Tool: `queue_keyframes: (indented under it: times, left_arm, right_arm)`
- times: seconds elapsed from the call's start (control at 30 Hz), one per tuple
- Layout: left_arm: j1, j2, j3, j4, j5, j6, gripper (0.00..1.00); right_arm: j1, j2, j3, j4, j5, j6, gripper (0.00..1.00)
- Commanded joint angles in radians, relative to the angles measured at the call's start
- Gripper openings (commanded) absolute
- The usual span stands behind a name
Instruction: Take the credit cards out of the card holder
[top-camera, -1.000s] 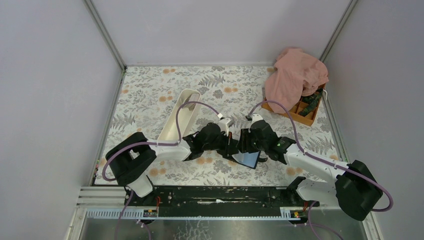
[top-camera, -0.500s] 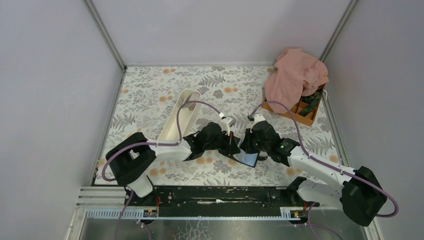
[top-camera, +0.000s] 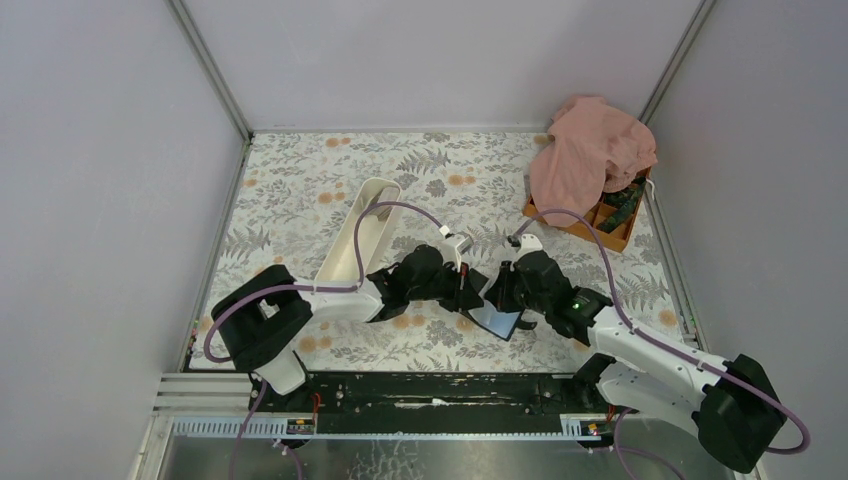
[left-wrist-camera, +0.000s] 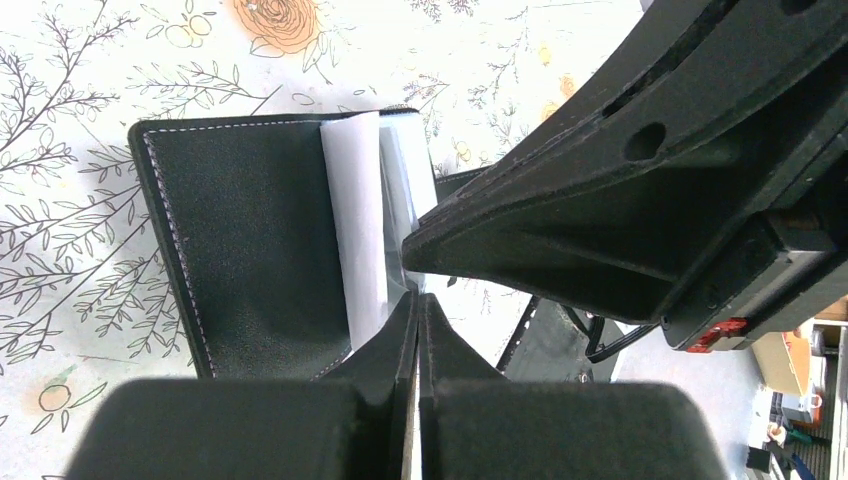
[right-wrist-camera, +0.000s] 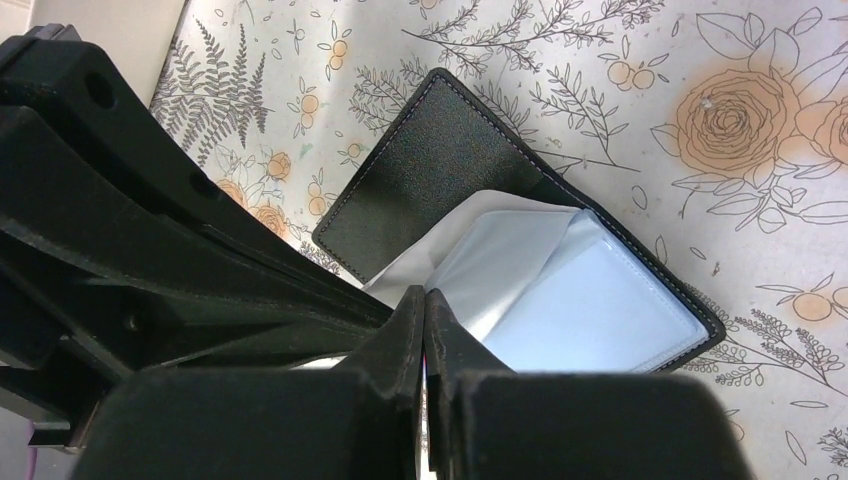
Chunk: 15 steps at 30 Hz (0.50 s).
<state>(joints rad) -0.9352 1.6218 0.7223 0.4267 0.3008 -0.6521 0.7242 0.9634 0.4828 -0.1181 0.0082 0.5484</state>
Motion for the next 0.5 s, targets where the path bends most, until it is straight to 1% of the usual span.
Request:
queue_keyframes:
  times: [0.0,0.03,0.13,0.2,0.33,0.47]
  left_arm:
    - [0.008,-0.002,-0.018,0.052,-0.003,0.002,0.0]
    - [0.007,-0.006,-0.018,0.052,-0.003,0.003,0.0]
    - [0.01,-0.019,-0.021,0.051,-0.013,0.003,0.12]
    - [0.01,-0.025,-0.026,0.05,-0.021,0.005,0.17]
    - [0.01,-0.028,-0.033,0.049,-0.021,0.007,0.2]
    - [0.011,-0.029,-0.043,0.062,-0.019,0.004,0.21]
  right_arm:
    - [0.001,-0.012,-0.027,-0.042,0.065,0.009,0.0]
    - [0.0,-0.01,-0.026,-0.043,0.061,0.011,0.0]
    - [0.001,-0.011,-0.032,-0.034,0.05,0.012,0.0]
    - [0.001,-0.01,-0.035,-0.03,0.051,0.013,0.0]
    - [0.001,-0.003,-0.042,-0.02,0.041,0.013,0.0]
    - [0.0,-0.012,-0.058,0.003,0.017,0.0,0.0]
